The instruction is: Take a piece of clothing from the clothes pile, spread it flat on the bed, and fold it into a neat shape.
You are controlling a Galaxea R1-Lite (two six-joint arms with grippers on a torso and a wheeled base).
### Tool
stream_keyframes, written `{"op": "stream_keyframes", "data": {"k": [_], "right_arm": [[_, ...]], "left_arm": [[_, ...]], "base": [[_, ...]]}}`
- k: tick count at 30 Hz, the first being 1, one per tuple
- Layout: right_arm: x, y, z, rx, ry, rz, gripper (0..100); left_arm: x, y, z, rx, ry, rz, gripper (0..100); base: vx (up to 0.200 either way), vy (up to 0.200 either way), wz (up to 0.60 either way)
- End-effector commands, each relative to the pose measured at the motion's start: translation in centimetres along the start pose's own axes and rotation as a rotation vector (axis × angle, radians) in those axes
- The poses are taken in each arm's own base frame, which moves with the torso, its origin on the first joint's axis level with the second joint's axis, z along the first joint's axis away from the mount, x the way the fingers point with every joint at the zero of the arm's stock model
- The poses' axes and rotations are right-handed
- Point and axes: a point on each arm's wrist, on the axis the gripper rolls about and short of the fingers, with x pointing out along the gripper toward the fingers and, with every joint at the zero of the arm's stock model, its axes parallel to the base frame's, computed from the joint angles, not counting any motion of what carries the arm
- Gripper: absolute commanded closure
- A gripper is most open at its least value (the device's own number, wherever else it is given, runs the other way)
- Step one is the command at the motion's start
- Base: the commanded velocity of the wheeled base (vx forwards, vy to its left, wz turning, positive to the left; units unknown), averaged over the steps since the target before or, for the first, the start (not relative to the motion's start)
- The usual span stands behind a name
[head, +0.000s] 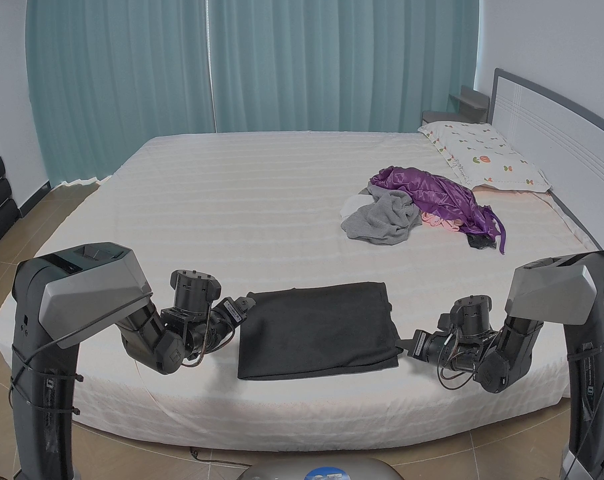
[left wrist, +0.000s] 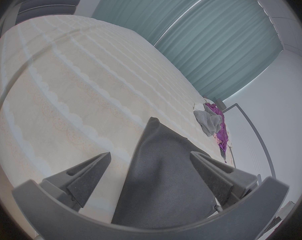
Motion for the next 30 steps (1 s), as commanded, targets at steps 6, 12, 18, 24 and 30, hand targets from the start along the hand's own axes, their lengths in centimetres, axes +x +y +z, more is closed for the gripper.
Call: {"op": "stream_keyframes", "data": {"k": [6, 12, 18, 24, 30], "right_arm": [[0.0, -0.2, 0.8, 0.01, -0.022, 0.007, 0], [0.4, -1.3, 2.7, 0.08, -0.083, 0.007, 0], [0.7, -1.5, 3.8, 0.163, -0.104, 0.009, 0], [0.9, -1.6, 3.8, 0.166, -0.102, 0.009, 0], [1.3, -1.5, 3.5, 0.164, -0.094, 0.011, 0]], "left_arm": [[0.0, 0.1, 0.1, -0.005, 0.001, 0.001, 0], [0.2, -0.2, 0.3, -0.005, -0.003, -0.004, 0], [0.3, -0.5, 0.2, -0.002, -0.003, -0.013, 0], [0.4, -0.5, 0.2, -0.001, -0.004, -0.014, 0], [0.9, -0.5, 0.2, 0.008, -0.009, -0.015, 0]], "base": [[0.0, 0.0, 0.0], [0.0, 0.0, 0.0], [0.0, -0.167, 0.0], [0.0, -0.2, 0.0], [0.0, -0.033, 0.0]]}}
